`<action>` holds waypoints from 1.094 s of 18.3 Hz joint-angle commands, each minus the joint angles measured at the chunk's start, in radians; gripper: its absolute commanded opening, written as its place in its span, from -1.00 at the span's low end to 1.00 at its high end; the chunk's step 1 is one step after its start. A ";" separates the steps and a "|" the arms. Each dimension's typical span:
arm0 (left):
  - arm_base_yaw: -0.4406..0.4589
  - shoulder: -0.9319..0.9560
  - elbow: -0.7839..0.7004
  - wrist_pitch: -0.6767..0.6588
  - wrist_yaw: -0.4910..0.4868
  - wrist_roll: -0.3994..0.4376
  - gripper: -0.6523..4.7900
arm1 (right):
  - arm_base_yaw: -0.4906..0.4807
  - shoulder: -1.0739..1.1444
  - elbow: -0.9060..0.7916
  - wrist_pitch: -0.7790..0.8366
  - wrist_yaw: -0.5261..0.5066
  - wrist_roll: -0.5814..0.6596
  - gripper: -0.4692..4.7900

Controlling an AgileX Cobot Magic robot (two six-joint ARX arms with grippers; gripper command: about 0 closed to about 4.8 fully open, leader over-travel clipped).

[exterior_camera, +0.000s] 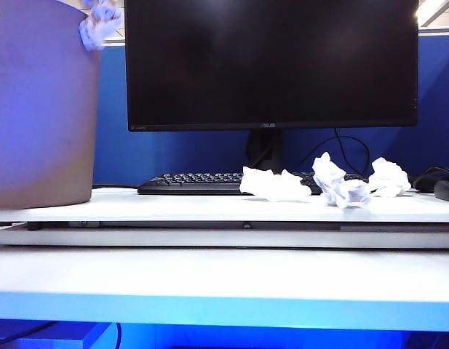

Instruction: Pick up all paper balls from the table and place them in the pink trash can.

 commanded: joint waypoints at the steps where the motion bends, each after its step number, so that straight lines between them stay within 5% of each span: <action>1: 0.002 -0.037 0.003 0.061 -0.017 0.027 -0.78 | 0.001 -0.002 0.002 0.009 -0.003 -0.004 -0.84; 8: 0.069 -0.085 0.003 0.047 -0.130 0.023 -0.78 | 0.003 -0.002 0.002 0.009 -0.022 -0.003 -0.84; 17: 0.207 -0.085 0.002 0.046 -0.076 -0.014 -0.76 | 0.015 -0.002 0.002 0.010 -0.022 -0.003 -0.84; 20: 0.207 -0.085 0.002 0.051 -0.076 -0.015 -0.28 | 0.014 -0.002 0.002 0.010 -0.022 -0.003 -0.84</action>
